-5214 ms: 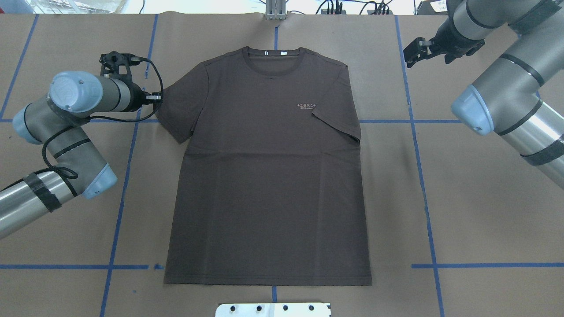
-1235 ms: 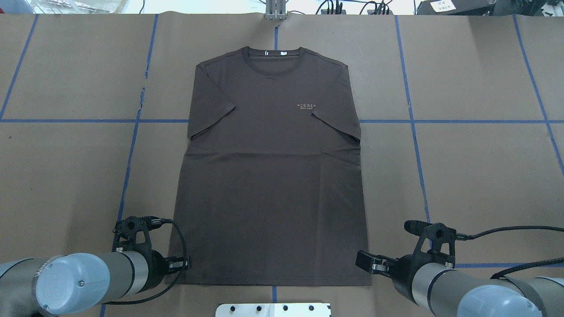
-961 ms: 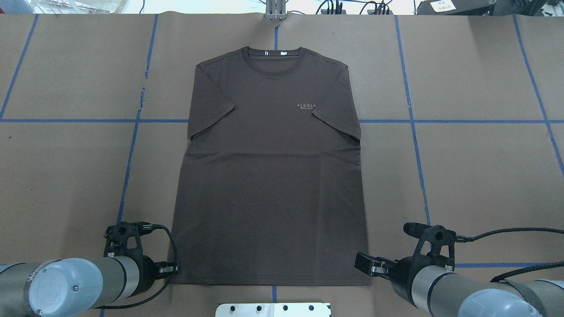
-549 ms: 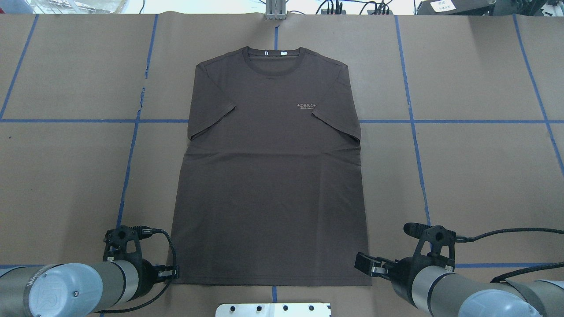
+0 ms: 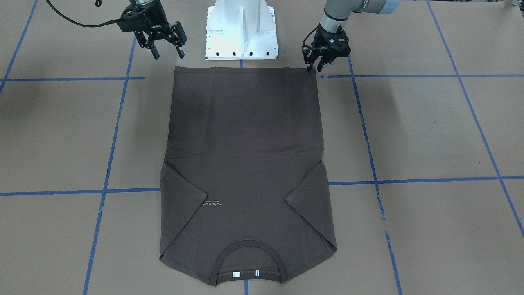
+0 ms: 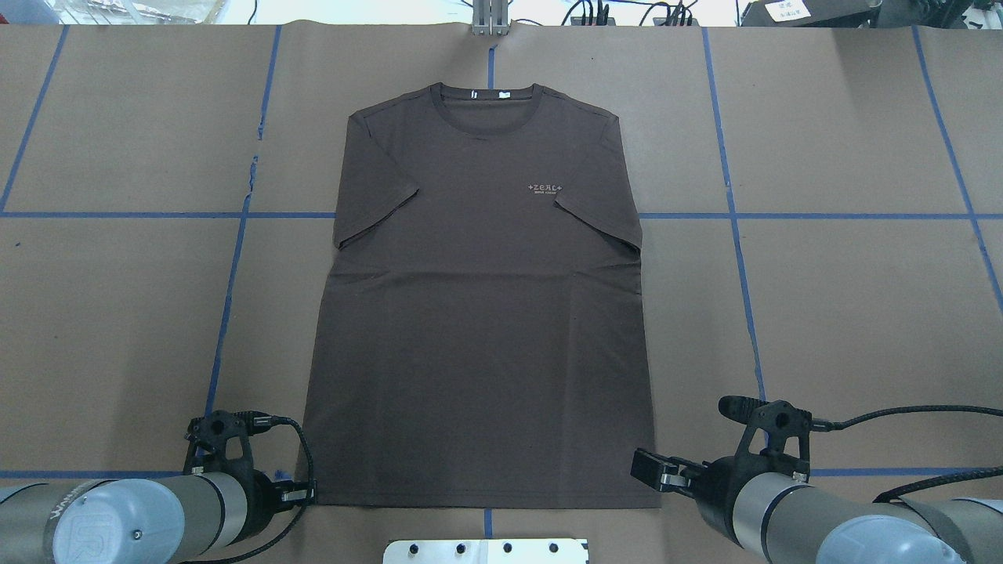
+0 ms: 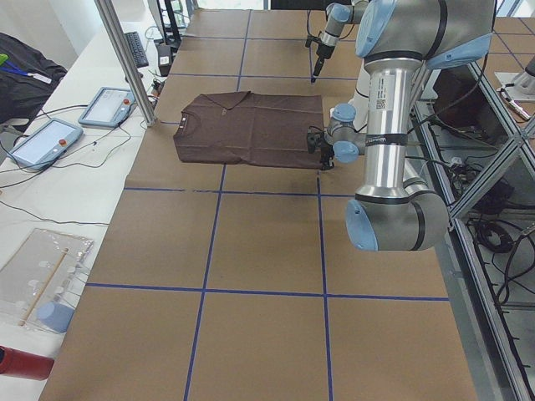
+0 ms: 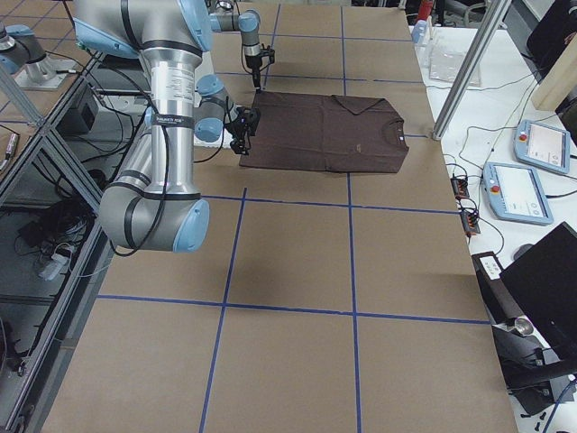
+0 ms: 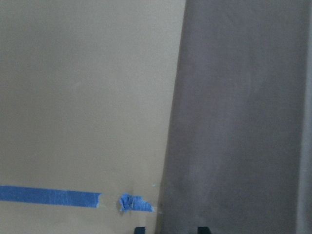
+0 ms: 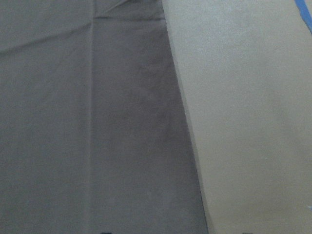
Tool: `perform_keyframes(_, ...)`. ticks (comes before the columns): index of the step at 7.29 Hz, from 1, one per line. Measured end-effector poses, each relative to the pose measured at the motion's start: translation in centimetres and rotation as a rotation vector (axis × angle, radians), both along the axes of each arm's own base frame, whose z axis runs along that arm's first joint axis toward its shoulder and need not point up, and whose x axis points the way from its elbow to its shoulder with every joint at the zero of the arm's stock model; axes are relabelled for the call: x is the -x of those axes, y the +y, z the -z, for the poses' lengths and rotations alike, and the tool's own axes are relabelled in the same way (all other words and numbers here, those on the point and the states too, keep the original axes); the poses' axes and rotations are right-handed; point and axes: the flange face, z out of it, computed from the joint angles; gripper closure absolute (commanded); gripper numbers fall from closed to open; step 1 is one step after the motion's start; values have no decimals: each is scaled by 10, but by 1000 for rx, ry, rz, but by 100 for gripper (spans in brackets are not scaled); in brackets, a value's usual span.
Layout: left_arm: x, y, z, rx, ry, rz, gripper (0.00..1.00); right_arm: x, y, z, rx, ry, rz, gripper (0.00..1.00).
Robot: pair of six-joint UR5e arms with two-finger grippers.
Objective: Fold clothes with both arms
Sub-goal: 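Lower both grippers and pinch the two hem corners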
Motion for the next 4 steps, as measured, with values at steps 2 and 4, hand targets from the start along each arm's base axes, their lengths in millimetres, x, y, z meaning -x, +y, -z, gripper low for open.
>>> perform_keyframes(2,-2,3,0,0,-1,-6,55,-1,0,2,0,-4,0,8)
perform_keyframes(4,-3,6,0,4,2,-10,70,-3,0,4,0,-9,0,8)
